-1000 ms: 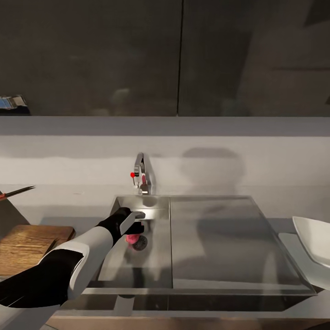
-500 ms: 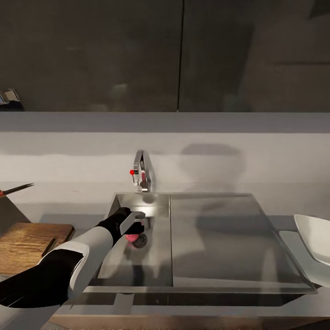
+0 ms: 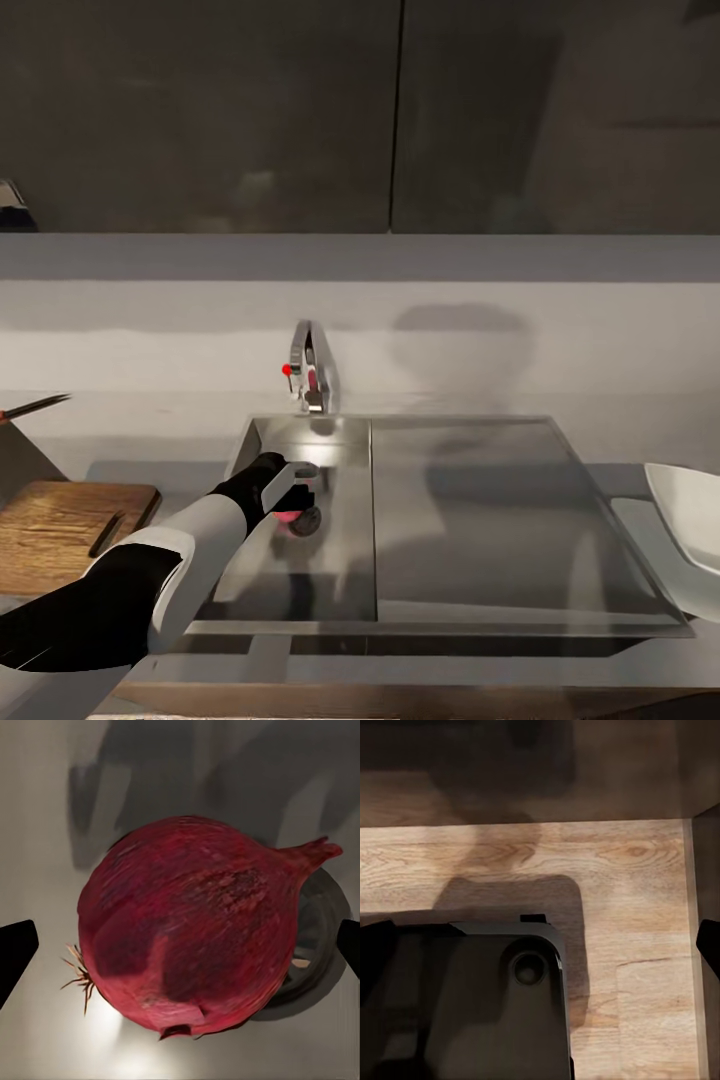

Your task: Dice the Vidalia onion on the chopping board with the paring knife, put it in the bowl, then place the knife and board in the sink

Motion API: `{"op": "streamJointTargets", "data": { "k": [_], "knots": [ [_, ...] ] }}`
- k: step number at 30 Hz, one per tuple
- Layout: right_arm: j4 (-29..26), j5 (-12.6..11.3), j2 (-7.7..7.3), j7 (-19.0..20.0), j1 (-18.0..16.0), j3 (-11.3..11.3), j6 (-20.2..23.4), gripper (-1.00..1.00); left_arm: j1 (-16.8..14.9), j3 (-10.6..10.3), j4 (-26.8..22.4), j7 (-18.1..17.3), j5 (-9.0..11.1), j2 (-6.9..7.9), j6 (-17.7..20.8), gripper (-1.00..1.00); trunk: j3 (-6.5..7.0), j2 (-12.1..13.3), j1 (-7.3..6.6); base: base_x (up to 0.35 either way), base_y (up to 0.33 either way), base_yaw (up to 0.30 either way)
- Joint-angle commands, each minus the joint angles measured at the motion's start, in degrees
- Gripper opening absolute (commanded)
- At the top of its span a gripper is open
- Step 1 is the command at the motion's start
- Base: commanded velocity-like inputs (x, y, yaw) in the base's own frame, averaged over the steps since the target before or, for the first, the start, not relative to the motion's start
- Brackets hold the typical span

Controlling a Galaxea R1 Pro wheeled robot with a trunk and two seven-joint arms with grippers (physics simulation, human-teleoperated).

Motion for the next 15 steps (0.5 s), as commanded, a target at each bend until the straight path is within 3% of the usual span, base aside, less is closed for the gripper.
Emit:
{"op": "streamJointTargets", "data": {
  "k": [1, 15],
  "knots": [
    [-0.09, -0.14, 0.0, -0.24, 0.02, 0.11, -0.07, 1.0, -0.03, -0.45, -0.08, 0.38, 0.61, 0.01, 0.24, 1.0, -0.19, -0.11, 0.03, 0.0, 0.0, 0.0],
    [-0.08, -0.06, -0.38, -0.08, 0.02, 0.11, -0.1, 1.0, -0.03, -0.45, -0.21, 0.38, 0.56, 0.01, 0.22, 1.0, -0.77, -0.11, 0.03, 0.0, 0.0, 0.0]
  ]
}}
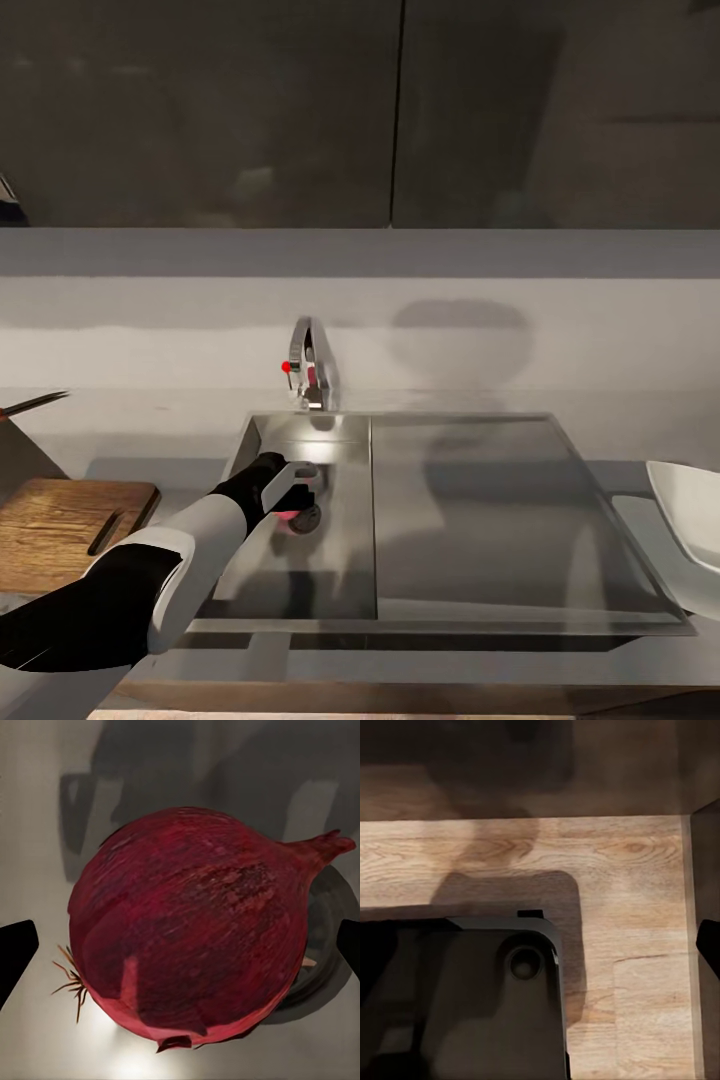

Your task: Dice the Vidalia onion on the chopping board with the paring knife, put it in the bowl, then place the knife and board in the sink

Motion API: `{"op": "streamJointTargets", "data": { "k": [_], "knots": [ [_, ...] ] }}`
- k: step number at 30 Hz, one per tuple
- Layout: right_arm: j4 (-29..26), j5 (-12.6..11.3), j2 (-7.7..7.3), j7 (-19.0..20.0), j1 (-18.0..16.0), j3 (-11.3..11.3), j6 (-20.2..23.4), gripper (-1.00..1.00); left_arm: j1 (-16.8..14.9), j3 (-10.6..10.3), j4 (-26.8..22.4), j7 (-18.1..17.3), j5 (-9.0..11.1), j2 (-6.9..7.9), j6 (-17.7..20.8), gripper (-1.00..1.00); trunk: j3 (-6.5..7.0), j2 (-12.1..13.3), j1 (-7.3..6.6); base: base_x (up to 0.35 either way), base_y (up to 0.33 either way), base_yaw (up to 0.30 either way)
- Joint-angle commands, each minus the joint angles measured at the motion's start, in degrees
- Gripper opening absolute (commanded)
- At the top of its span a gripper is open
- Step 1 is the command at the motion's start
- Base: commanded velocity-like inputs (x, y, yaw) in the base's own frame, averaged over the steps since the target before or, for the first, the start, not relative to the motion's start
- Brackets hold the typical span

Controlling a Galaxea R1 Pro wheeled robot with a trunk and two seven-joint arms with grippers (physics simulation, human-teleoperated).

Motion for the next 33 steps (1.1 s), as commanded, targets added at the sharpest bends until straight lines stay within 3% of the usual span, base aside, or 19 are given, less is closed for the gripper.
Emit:
{"op": "streamJointTargets", "data": {
  "k": [1, 12, 13, 33],
  "knots": [
    [-0.08, -0.13, -0.02, -0.24, 0.02, 0.11, -0.08, 1.0, -0.03, -0.45, -0.1, 0.38, 0.61, 0.01, 0.25, 1.0, -0.1, -0.11, 0.03, 0.0, 0.0, 0.0],
    [-0.04, -0.11, -0.05, -0.23, 0.02, 0.11, -0.12, 1.0, -0.03, -0.45, -0.22, 0.45, 0.57, 0.01, 0.25, 1.0, -0.1, -0.11, 0.03, 0.0, 0.0, 0.0],
    [-0.06, -0.12, -0.05, -0.23, 0.02, 0.11, -0.12, 1.0, -0.03, -0.45, -0.22, 0.45, 0.57, 0.01, 0.25, -1.0, -0.1, -0.11, 0.03, 0.0, 0.0, 0.0],
    [-0.04, -0.2, 0.05, -0.32, 0.02, 0.03, -0.12, 1.0, -0.01, -0.46, -0.22, 0.42, 0.61, 0.01, 0.33, -1.0, 0.38, -0.11, 0.03, 0.0, 0.0, -0.015]
  ]
}}
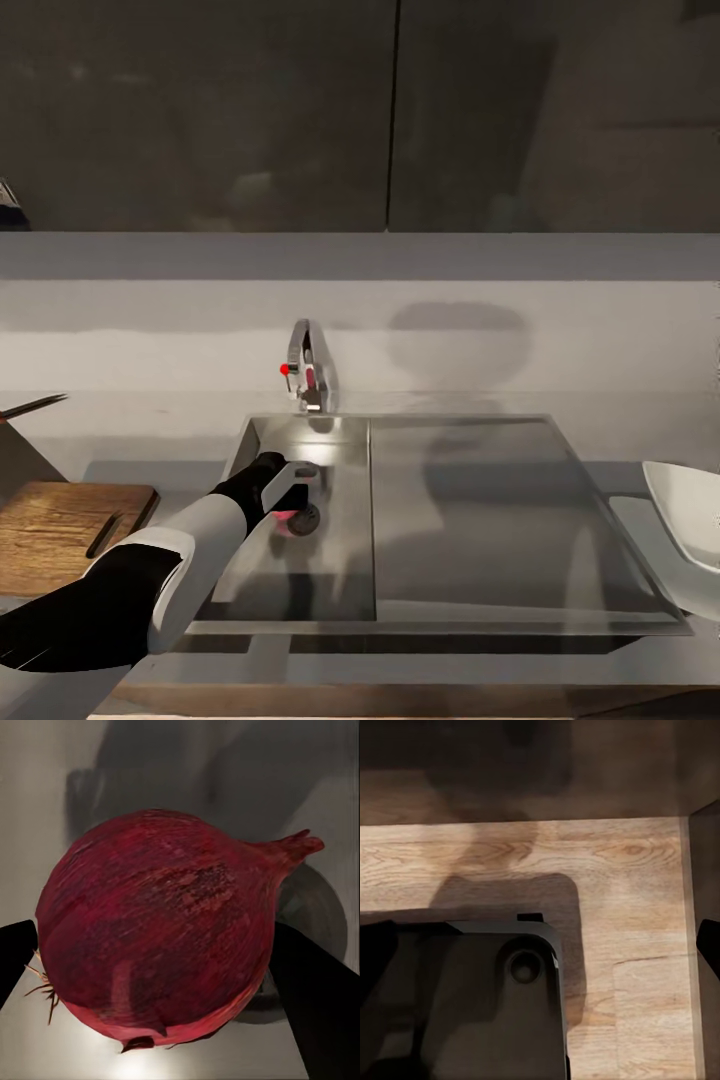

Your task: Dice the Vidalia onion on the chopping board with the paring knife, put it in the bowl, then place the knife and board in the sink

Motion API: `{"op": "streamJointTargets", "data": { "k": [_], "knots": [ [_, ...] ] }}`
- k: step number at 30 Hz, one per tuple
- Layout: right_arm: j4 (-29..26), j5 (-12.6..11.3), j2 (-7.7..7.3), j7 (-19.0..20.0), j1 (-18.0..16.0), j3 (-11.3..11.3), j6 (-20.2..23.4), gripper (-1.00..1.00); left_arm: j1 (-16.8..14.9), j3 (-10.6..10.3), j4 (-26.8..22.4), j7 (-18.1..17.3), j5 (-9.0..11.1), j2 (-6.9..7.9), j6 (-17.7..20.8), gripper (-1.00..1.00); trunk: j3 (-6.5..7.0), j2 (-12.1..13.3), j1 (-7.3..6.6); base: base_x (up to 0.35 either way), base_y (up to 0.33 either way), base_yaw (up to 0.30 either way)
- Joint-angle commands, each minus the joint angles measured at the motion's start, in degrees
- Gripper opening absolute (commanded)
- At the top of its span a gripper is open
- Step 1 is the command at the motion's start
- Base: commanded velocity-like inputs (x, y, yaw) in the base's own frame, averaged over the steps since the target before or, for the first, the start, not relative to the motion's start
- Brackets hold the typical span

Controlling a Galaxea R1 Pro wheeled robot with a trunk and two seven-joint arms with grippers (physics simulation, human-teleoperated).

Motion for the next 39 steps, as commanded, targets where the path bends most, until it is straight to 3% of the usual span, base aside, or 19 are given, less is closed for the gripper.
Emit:
{"op": "streamJointTargets", "data": {
  "k": [1, 13, 23, 33, 39],
  "knots": [
    [-0.09, -0.14, 0.02, -0.23, 0.02, 0.1, -0.07, 1.0, -0.03, -0.45, -0.09, 0.33, 0.55, 0.01, 0.27, -1.0, -0.01, -0.1, 0.04, 0.0, 0.0, -0.074],
    [-0.09, -0.06, 0.14, -0.23, 0.02, 0.17, -0.07, 1.0, -0.03, -0.44, 0.05, 0.28, 0.61, 0.01, 0.27, -1.0, 1.06, -0.1, 0.04, -0.018, 0.0, -0.079],
    [-0.09, -0.05, 0.14, -0.23, 0.02, 0.17, -0.07, 1.0, -0.04, -0.44, -0.52, 0.32, 0.6, 0.01, 0.27, -1.0, 1.96, -0.1, 0.04, -0.289, 0.0, -0.079],
    [-0.09, -0.05, 0.12, -0.23, 0.02, 0.16, -0.07, 1.0, -0.02, -0.44, -7.79, 0.28, 0.61, 0.05, 0.75, -1.0, 2.85, -0.1, 0.04, -0.121, 0.0, -0.079],
    [0.24, -0.05, 0.09, -0.23, 0.02, 0.15, -0.07, 1.0, 0.12, -0.44, -14.66, 0.28, 0.62, 0.09, 2.19, -1.0, 3.39, -0.1, 0.04, -0.005, 0.0, -0.079]
  ]
}}
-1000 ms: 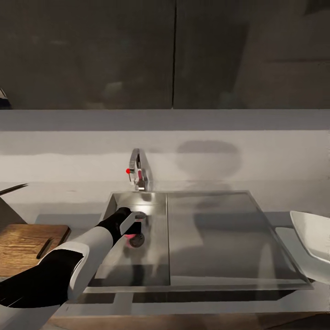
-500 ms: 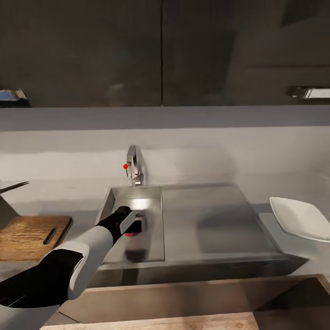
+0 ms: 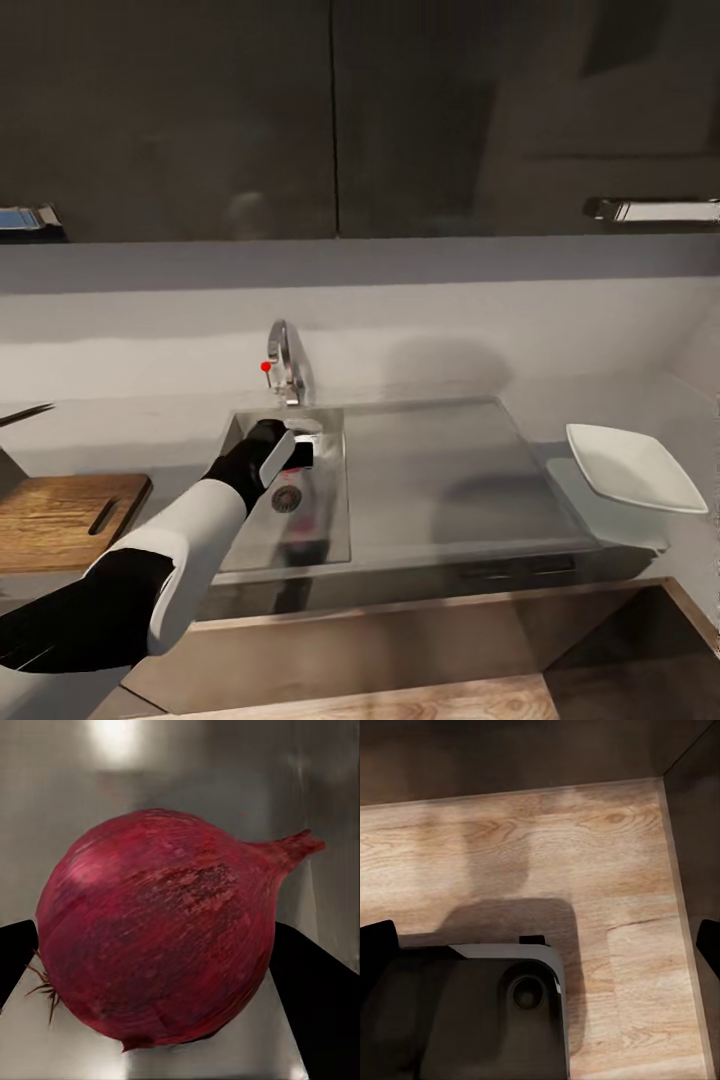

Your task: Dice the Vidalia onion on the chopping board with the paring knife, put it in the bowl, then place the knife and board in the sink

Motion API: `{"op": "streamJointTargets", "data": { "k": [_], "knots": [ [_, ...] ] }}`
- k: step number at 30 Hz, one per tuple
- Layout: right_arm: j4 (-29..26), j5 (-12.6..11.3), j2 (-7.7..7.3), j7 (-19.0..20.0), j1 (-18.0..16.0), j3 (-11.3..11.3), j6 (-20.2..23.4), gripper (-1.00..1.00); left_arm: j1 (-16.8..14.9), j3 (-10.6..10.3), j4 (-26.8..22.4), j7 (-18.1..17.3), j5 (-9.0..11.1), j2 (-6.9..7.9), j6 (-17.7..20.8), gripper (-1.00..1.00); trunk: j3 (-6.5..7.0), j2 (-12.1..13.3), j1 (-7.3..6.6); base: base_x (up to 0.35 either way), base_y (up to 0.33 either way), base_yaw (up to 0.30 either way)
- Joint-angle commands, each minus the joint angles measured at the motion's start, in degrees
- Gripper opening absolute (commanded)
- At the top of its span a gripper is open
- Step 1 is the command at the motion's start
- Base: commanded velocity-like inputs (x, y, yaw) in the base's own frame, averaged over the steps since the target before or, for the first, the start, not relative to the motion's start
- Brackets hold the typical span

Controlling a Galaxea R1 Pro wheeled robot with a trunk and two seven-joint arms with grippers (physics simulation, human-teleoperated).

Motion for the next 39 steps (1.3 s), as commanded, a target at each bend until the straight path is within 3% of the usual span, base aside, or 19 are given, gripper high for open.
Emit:
{"op": "streamJointTargets", "data": {
  "k": [1, 4, 10, 14, 16, 19, 25, 39],
  "knots": [
    [0.05, -0.13, -0.01, -0.24, 0.02, 0.11, -0.06, 1.0, 0.19, -0.42, -1.99, 0.41, 0.61, 0.04, 0.78, -1.0, -0.02, -0.1, 0.04, -0.001, 0.0, -0.079],
    [0.19, -0.13, -0.03, -0.24, 0.02, 0.13, -0.06, 1.0, 1.91, -0.42, -7.37, 0.41, 0.61, 0.06, 3.06, -1.0, 0.25, -0.1, 0.04, -0.001, 0.0, -0.079],
    [0.35, -0.13, -0.03, -0.24, 0.02, 0.12, -0.06, 1.0, 12.1, -0.42, -30.45, 0.41, 0.39, 1.57, 12.4, -1.0, 0.79, -0.1, 0.04, 0.0, 0.0, -0.079],
    [0.37, -0.13, -0.03, -0.24, 0.02, 0.15, -0.06, 1.0, 17.26, -0.42, -40.76, 0.41, 0.23, 2.13, 14.44, -1.0, 1.15, -0.1, 0.04, 0.0, 0.0, -0.079],
    [0.39, -0.13, -0.03, -0.24, 0.02, 0.15, -0.06, 1.0, 20.04, -0.42, -44.5, 0.4, 0.19, 3.08, 14.9, -1.0, 1.33, -0.1, 0.04, 0.0, 0.0, -0.079],
    [0.44, -0.13, -0.03, -0.24, 0.02, 0.15, -0.06, 1.0, 22.51, -0.42, -47.36, 0.35, 0.18, 4.31, 15.14, -1.0, 1.6, -0.1, 0.04, -0.051, 0.029, -0.079],
    [0.5, -0.13, -0.03, -0.24, 0.02, 0.15, -0.06, 1.0, 24.01, -0.45, -51.05, 0.23, 0.36, 6.35, 15.35, -1.0, 2.13, -0.1, 0.04, -0.193, 0.139, -0.079],
    [0.55, -0.13, 0.16, -0.32, 0.02, 0.15, -0.06, 1.0, 24.33, -0.42, -53.95, 0.15, 0.49, 7.27, 16.29, -1.0, 3.39, -0.1, 0.04, -0.242, 0.206, -0.037]
  ]
}}
